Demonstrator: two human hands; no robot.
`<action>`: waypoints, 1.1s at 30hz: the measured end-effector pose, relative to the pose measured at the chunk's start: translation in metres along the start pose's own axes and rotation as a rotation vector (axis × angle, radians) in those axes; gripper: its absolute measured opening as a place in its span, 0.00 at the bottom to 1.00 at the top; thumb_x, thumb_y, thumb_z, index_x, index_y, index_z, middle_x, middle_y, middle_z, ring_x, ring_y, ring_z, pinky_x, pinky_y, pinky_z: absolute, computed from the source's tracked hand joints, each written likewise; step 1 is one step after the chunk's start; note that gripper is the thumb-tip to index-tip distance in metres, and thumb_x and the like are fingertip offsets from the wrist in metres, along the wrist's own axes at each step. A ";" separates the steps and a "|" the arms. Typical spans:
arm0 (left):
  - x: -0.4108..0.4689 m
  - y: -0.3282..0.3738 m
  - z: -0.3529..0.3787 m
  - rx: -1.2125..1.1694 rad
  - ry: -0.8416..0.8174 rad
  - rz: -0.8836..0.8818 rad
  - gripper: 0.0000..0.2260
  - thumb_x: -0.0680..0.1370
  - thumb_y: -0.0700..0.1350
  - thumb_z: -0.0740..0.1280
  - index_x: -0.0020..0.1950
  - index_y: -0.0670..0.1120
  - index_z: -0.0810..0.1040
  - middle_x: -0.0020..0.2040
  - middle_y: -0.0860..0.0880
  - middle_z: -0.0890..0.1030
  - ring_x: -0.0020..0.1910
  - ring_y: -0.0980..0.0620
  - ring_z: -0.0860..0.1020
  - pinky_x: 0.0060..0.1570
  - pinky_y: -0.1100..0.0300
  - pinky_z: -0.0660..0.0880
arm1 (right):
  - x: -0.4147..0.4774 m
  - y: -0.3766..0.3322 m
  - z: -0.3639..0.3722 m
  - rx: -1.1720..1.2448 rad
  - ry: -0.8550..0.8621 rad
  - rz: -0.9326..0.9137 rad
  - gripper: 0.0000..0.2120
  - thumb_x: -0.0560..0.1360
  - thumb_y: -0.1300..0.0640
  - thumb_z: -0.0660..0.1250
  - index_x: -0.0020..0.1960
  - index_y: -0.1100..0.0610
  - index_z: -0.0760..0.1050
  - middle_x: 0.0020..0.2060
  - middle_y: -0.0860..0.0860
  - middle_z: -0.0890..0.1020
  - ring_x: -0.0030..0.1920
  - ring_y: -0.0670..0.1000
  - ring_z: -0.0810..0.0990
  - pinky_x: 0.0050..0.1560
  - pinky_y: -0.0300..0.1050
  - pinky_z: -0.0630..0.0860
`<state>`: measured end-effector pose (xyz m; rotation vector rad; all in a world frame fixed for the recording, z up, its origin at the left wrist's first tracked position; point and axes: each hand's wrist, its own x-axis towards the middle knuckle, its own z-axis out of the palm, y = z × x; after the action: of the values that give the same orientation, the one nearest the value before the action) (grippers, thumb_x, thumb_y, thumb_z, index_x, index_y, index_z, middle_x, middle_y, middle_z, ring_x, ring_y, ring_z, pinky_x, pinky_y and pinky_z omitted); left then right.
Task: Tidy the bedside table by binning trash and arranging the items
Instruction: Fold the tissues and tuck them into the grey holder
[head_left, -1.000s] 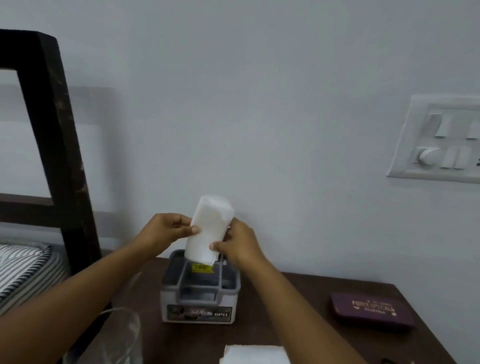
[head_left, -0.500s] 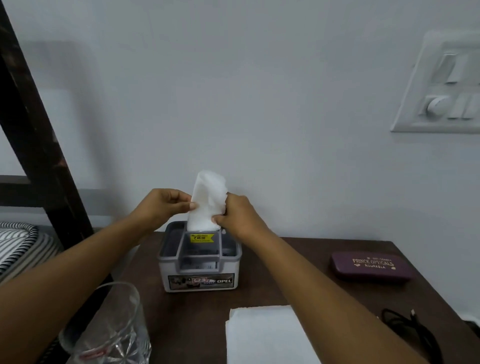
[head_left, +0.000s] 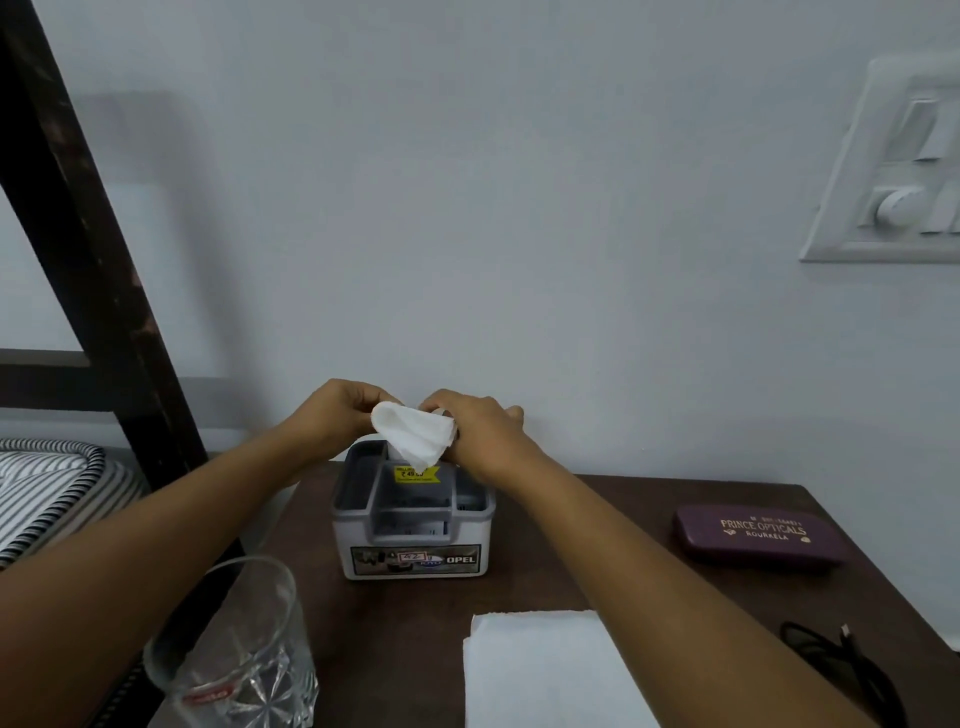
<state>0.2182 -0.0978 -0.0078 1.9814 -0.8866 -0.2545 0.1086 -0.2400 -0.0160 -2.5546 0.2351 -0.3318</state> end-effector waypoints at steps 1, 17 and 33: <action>0.001 -0.001 -0.001 0.021 0.007 -0.005 0.19 0.72 0.30 0.67 0.32 0.53 0.81 0.28 0.61 0.82 0.34 0.59 0.80 0.37 0.70 0.75 | 0.001 -0.002 -0.002 -0.010 -0.021 0.014 0.13 0.75 0.59 0.61 0.58 0.49 0.73 0.52 0.49 0.81 0.51 0.52 0.73 0.56 0.51 0.59; -0.003 -0.007 0.001 0.169 -0.165 -0.066 0.16 0.73 0.32 0.67 0.36 0.54 0.79 0.32 0.58 0.81 0.36 0.58 0.77 0.37 0.68 0.73 | 0.003 -0.002 -0.012 -0.022 -0.070 -0.034 0.15 0.69 0.65 0.60 0.48 0.49 0.78 0.47 0.48 0.83 0.43 0.53 0.80 0.42 0.46 0.75; -0.002 0.003 0.001 0.093 -0.095 -0.114 0.06 0.70 0.43 0.74 0.46 0.47 0.82 0.46 0.46 0.85 0.46 0.47 0.82 0.53 0.53 0.78 | 0.006 0.012 -0.004 0.214 0.002 0.056 0.14 0.70 0.50 0.71 0.54 0.52 0.77 0.47 0.51 0.83 0.44 0.51 0.82 0.49 0.51 0.79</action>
<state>0.2148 -0.0985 -0.0061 2.1246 -0.8599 -0.3817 0.1117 -0.2534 -0.0177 -2.3329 0.2574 -0.3205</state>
